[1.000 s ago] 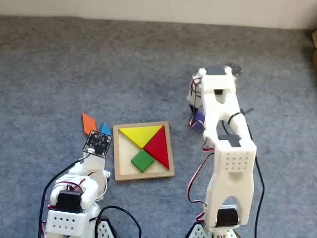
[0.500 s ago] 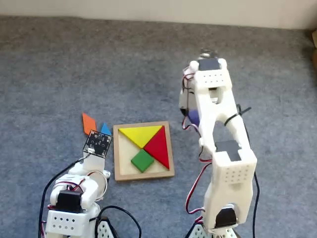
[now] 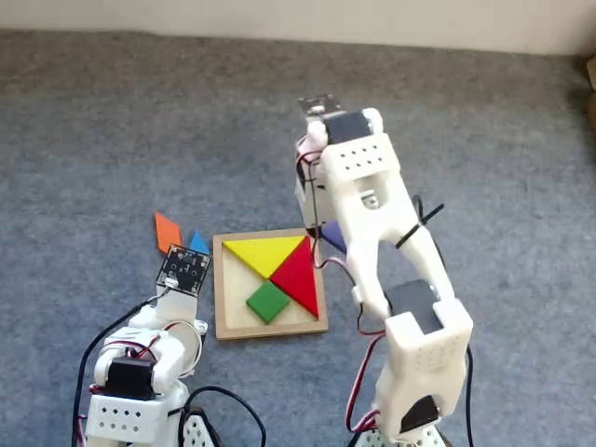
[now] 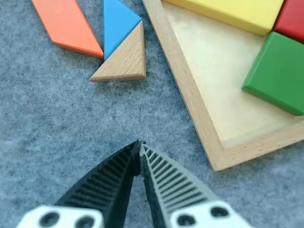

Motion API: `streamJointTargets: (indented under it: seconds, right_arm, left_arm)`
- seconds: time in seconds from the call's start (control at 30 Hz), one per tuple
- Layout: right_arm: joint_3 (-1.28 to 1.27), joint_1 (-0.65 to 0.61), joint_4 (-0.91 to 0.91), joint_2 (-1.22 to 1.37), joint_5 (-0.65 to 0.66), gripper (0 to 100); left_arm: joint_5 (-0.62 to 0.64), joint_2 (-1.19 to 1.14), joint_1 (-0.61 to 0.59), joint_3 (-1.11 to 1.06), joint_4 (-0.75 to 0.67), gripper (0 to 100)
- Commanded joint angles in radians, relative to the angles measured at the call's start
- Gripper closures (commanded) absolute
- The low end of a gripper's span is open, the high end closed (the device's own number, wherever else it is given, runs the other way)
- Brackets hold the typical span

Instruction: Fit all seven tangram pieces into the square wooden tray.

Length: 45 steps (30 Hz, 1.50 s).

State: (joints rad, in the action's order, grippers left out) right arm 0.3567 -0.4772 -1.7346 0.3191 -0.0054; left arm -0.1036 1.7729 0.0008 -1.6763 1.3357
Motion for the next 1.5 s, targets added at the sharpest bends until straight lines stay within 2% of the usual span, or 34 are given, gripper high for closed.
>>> streamJointTargets:
  seconds: [0.0,0.37,0.53,0.9,1.07,1.47]
  right_arm:
    - [-0.101,-0.05,0.036,-0.154,0.014,90.0]
    - [-0.628,-0.085,0.389,-0.526,0.014,90.0]
    - [-0.779,-0.09,0.521,-0.622,0.014,90.0]
    - [-1.104,-0.213,0.812,-0.774,0.014,90.0]
    - [-1.17,-0.211,0.905,-0.799,0.014,90.0]
    - [-1.187,-0.213,0.946,-0.802,0.014,90.0]
  left_arm:
    - [0.002,0.059,-0.01,-0.019,0.014,99]
    - [0.002,0.059,-0.01,-0.019,0.014,99]
    - [0.002,0.059,-0.01,-0.019,0.014,99]
    - [0.002,0.059,-0.01,-0.019,0.014,99]
    - [0.002,0.059,-0.01,-0.019,0.014,99]
    - [0.002,0.059,-0.022,-0.015,0.012,99]
